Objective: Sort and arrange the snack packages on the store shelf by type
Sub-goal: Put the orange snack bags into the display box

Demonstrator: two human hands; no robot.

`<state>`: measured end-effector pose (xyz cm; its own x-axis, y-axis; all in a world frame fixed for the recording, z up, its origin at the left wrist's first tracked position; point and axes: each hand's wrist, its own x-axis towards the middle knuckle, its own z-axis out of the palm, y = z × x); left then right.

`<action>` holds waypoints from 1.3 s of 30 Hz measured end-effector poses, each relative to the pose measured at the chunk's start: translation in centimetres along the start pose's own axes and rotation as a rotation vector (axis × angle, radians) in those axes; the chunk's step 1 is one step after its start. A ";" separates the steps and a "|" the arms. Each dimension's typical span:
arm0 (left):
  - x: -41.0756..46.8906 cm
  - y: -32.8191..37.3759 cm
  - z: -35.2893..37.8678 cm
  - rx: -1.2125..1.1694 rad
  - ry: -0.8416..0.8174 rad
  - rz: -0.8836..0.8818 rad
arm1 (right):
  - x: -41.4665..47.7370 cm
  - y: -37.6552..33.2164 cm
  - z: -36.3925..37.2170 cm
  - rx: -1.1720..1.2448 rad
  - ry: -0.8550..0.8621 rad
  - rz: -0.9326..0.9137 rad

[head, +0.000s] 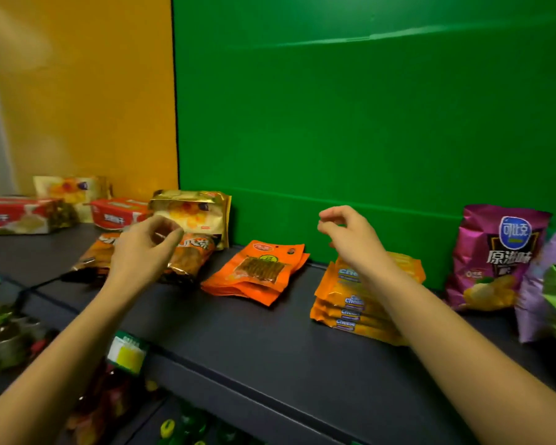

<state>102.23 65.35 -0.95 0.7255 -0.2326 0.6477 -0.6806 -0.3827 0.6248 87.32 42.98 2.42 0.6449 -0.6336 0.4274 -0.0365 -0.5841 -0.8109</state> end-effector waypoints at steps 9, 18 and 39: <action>1.2 -10.0 -6.9 0.255 -0.041 -0.329 | 0.9 -2.6 11.5 -0.089 -0.242 0.008; 8.0 -16.0 -8.2 0.031 -0.464 -0.575 | 3.3 -4.3 21.1 -0.252 -0.373 0.158; 8.4 -19.0 -5.5 -0.584 -0.622 -0.486 | 2.2 -5.2 28.1 -0.249 -0.111 0.303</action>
<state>120.69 75.59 -4.97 0.7506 -0.6604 0.0227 -0.1159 -0.0978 0.9884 110.42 58.88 -3.66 0.6548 -0.7450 0.1273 -0.4125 -0.4934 -0.7658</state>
